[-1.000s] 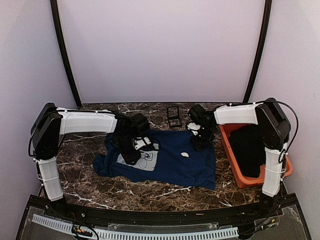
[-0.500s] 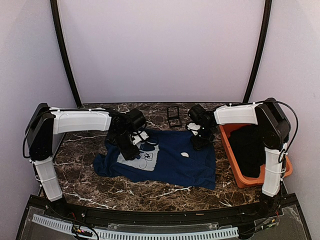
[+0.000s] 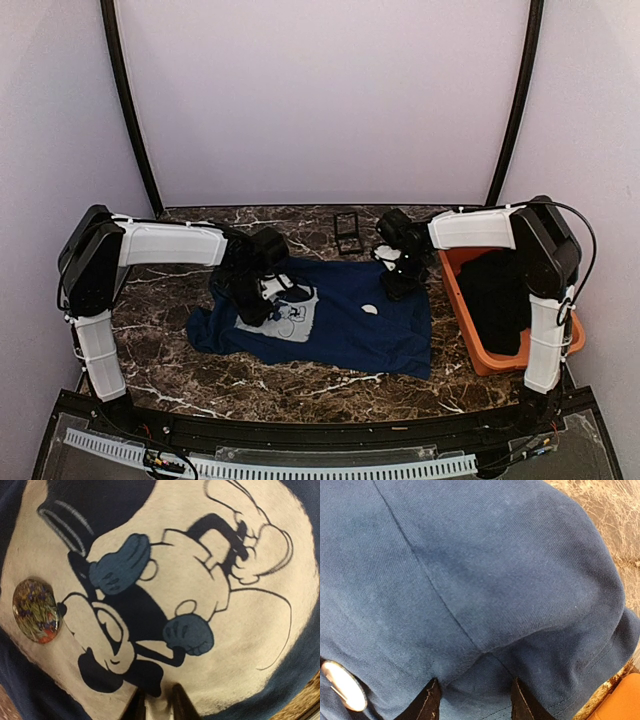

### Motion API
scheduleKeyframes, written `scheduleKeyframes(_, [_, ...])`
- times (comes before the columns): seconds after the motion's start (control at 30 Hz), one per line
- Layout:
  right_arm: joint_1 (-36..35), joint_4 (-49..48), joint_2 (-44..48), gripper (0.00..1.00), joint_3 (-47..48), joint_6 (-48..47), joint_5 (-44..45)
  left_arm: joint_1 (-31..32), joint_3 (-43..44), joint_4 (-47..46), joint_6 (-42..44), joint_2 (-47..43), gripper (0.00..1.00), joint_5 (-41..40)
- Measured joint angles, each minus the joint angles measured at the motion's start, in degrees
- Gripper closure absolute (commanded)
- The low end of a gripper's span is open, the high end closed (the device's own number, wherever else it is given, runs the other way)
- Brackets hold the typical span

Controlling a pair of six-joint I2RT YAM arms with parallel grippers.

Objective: Pin the brooch onto the clothing
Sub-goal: Smooth out the clothing with brooches at the center of the board.

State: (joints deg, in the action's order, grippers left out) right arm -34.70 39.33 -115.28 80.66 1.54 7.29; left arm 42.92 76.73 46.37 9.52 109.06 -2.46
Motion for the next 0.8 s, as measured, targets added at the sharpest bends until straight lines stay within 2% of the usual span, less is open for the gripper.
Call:
scheduleKeyframes(0.03, [0.1, 0.0, 0.0, 0.54, 0.0, 0.0, 0.0, 0.0, 0.0, 0.2, 0.0, 0.0, 0.98, 0.3])
scheduleKeyframes(0.1, [0.3, -0.2, 0.0, 0.54, 0.0, 0.0, 0.0, 0.0, 0.0, 0.7, 0.0, 0.0, 0.99, 0.7])
scheduleKeyframes(0.47, [2.8, -0.5, -1.8, 0.53, 2.3, -0.2, -0.1, 0.0, -6.4, 2.3, 0.3, -2.0, 0.99, 0.9])
scheduleKeyframes(0.8, [3.7, -0.2, -3.5, 0.53, 4.9, -0.4, 0.5, 0.0, -8.3, 3.7, 0.3, -4.7, 0.99, 0.8])
